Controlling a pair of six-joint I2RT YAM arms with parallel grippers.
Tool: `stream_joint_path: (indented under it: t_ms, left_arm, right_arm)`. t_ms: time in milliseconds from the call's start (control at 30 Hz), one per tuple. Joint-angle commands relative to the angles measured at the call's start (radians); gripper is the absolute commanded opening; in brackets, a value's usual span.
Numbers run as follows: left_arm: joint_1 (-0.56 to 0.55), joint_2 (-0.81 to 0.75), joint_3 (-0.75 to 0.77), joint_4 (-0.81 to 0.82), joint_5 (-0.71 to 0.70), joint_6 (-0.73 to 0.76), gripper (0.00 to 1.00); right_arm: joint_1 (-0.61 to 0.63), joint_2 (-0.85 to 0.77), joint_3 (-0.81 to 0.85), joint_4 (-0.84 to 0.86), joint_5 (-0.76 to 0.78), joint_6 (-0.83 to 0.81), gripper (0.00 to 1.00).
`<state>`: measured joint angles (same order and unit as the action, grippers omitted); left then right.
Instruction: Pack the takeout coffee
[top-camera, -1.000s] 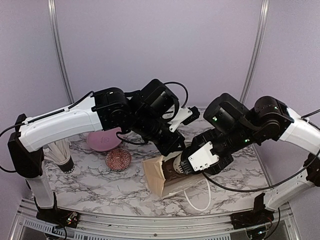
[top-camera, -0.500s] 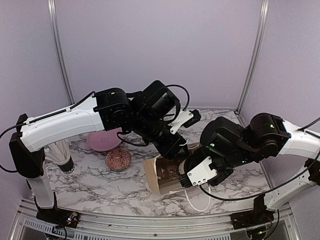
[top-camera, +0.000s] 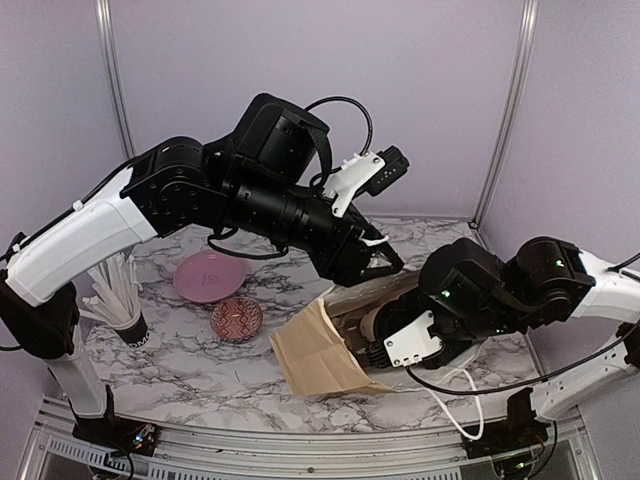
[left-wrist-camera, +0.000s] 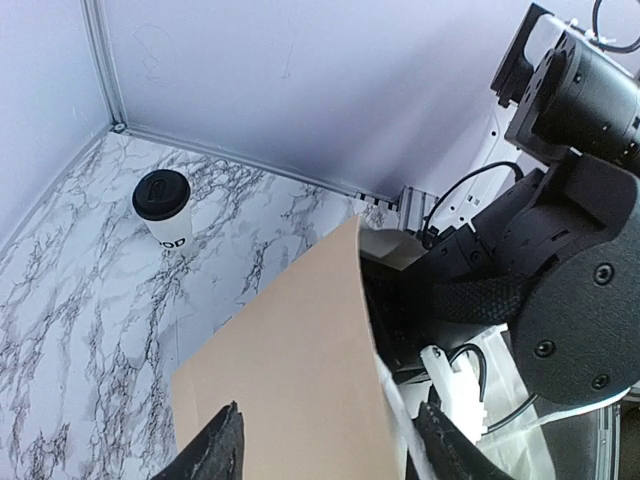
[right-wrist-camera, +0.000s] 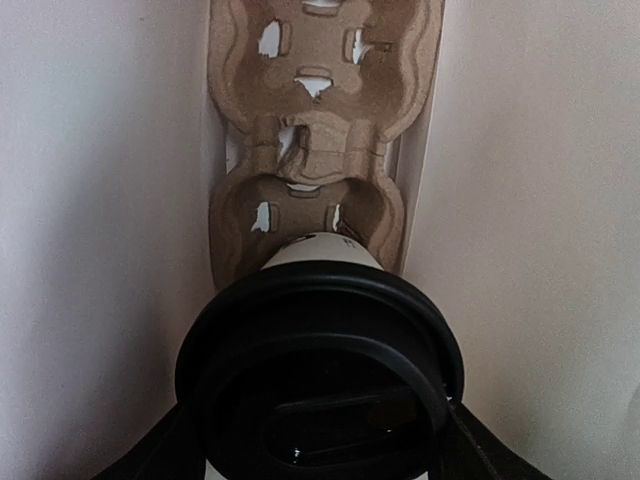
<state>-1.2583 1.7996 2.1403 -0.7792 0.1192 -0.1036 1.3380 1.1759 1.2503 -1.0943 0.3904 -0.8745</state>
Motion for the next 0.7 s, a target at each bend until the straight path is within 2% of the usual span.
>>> stream_joint_path:
  t_ms: [0,133,467,500,567,600,667]
  left_arm:
    - [0.005,-0.04,-0.024,0.052,-0.062,0.045,0.62]
    - [0.007,-0.02,-0.056,0.05,-0.052,0.043,0.62]
    - [0.007,0.025,-0.173,0.04,-0.166,-0.009,0.61]
    - [0.007,0.03,-0.175,0.037,-0.169,-0.011,0.67]
    - [0.004,0.033,-0.175,0.038,-0.171,-0.009,0.93]
    - [0.002,0.032,-0.175,0.037,-0.159,-0.004,0.99]
    - [-0.002,0.03,-0.175,0.037,-0.145,0.005,0.99]
  right_arm:
    - [0.007,-0.015,0.011,0.037,0.022,0.029,0.34]
    - [0.007,-0.013,0.007,0.046,0.021,0.034,0.34]
    - [0.007,-0.046,-0.082,0.054,-0.016,0.047,0.34]
    - [0.007,-0.049,-0.089,0.054,-0.019,0.049,0.34]
    - [0.007,-0.051,-0.096,0.056,-0.022,0.051,0.34]
    - [0.007,-0.051,-0.097,0.057,-0.024,0.053,0.34]
    - [0.007,-0.051,-0.101,0.06,-0.025,0.053,0.34]
